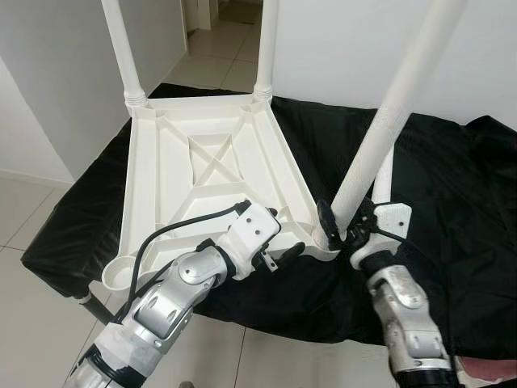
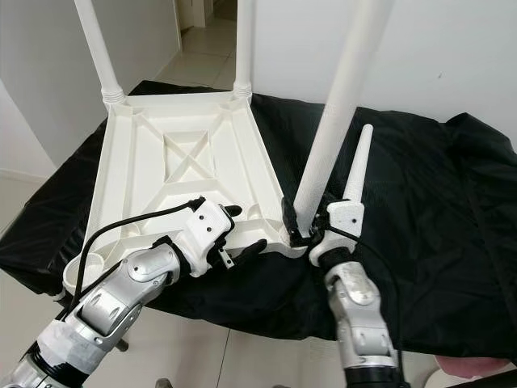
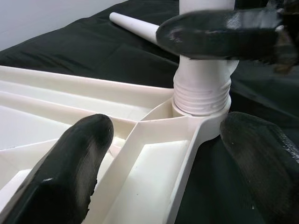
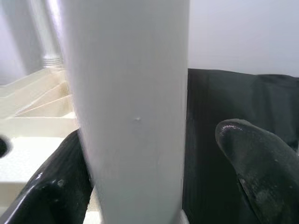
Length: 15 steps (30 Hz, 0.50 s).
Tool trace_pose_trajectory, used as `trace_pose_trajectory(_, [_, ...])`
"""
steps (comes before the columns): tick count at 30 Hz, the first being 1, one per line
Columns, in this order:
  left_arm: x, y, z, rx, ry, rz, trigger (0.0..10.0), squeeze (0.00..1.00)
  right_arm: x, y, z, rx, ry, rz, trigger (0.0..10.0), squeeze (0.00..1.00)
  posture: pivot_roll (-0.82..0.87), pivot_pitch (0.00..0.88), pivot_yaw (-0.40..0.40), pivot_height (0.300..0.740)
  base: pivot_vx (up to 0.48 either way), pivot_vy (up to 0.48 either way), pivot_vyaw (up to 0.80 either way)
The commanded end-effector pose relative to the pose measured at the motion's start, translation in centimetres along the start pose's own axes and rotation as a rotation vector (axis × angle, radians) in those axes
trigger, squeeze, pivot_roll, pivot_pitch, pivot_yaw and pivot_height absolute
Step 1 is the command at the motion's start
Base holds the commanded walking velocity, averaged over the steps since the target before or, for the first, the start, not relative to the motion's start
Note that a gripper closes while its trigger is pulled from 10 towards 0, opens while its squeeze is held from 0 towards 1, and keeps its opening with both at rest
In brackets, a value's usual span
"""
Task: Building children table
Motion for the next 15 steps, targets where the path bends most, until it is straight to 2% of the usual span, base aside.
trace_pose_trajectory(1, [-0.2, -0.5, 0.0, -0.093, -0.001, 0.007, 10.0, 0.00, -0.3, -0.2, 0.2, 0.086, 0.020, -0.016, 10.0, 0.00, -0.08, 0.000, -0.030, 0.740, 0.000, 0.000, 0.00])
trace_pose_trajectory(2, [-0.2, -0.5, 0.0, -0.093, -0.001, 0.007, 10.0, 0.00, -0.3, -0.2, 0.2, 0.086, 0.020, -0.016, 10.0, 0.00, -0.08, 0.000, -0.030, 0.740, 0.000, 0.000, 0.00])
trace_pose_trajectory(3, [-0.3, -0.4, 0.0, -0.091, -0.005, 0.014, 10.0, 0.00, -0.3, -0.4, 0.1, 0.148, 0.037, -0.016, 10.0, 0.00, -0.07, 0.000, -0.031, 0.740, 0.000, 0.000, 0.00])
trace_pose_trajectory(7, [-0.2, -0.2, 0.1, -0.080, -0.027, 0.020, 10.0, 0.00, -0.6, -0.7, -0.3, 0.245, 0.081, 0.005, 10.0, 0.00, -0.06, 0.000, -0.034, 0.740, 0.000, 0.000, 0.00])
trace_pose_trajectory(15, [-0.2, -0.1, 0.4, -0.088, -0.031, 0.013, 10.0, 0.00, -1.0, -1.1, -1.1, 0.305, 0.120, 0.039, 10.0, 0.00, -0.06, 0.000, -0.030, 0.740, 0.000, 0.000, 0.00])
Point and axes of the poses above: a point about 5 cm out from each wrist's last joint towards the gripper, its own z axis pointing back from the gripper into the wrist, its own x axis along the axis of the wrist's last joint, y = z × x, the point moved 1 cm from there along -z, pointing out of the wrist towards the gripper, and after that the axes turned 11 degrees about -z, right-handed, at the moved point
